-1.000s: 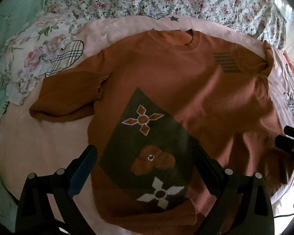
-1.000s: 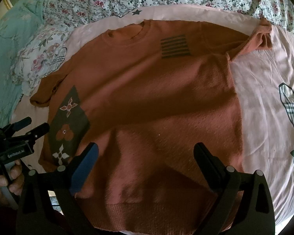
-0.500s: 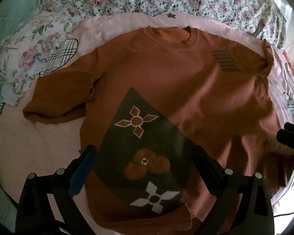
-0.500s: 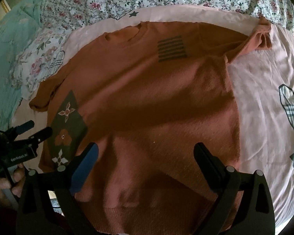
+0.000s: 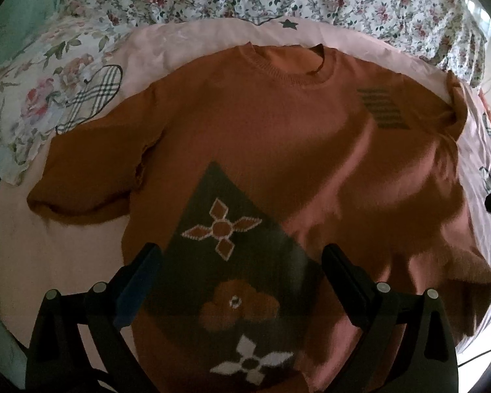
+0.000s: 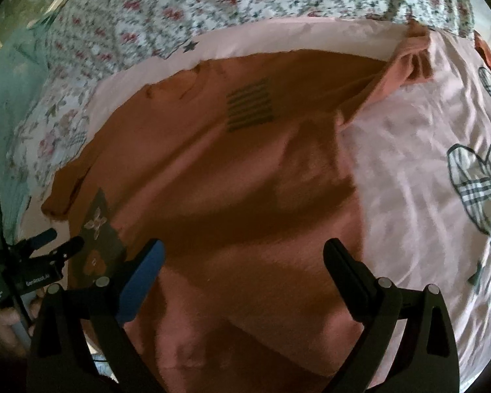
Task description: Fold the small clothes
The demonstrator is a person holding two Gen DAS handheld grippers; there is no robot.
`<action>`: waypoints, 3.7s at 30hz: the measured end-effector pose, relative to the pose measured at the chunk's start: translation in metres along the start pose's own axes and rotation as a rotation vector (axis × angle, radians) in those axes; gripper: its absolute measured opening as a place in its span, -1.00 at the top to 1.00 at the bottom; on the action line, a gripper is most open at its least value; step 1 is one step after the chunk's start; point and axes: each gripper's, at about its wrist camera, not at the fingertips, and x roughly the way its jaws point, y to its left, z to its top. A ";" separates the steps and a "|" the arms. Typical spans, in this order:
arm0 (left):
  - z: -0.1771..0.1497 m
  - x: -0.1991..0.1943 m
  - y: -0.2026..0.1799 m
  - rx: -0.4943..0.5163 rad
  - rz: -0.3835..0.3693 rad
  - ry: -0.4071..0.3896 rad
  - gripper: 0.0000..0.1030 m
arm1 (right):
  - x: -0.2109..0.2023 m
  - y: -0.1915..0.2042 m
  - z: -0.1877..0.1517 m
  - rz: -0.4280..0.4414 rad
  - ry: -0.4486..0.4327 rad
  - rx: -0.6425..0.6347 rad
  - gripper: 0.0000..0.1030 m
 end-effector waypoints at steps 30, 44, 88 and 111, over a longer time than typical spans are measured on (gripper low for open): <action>0.079 0.066 -0.014 -0.131 0.058 0.103 -0.92 | 0.034 -0.300 0.246 -0.152 -0.305 0.553 -0.14; 0.082 0.090 -0.022 -0.142 0.050 0.138 -0.92 | 0.047 -0.281 0.286 -0.032 -0.332 0.399 0.86; 0.136 0.141 0.043 -0.314 -0.389 0.183 -0.49 | 0.090 0.041 0.095 0.530 0.115 0.123 0.19; 0.087 0.086 0.091 -0.244 -0.325 -0.060 0.92 | 0.049 -0.059 0.118 0.249 -0.042 0.230 0.19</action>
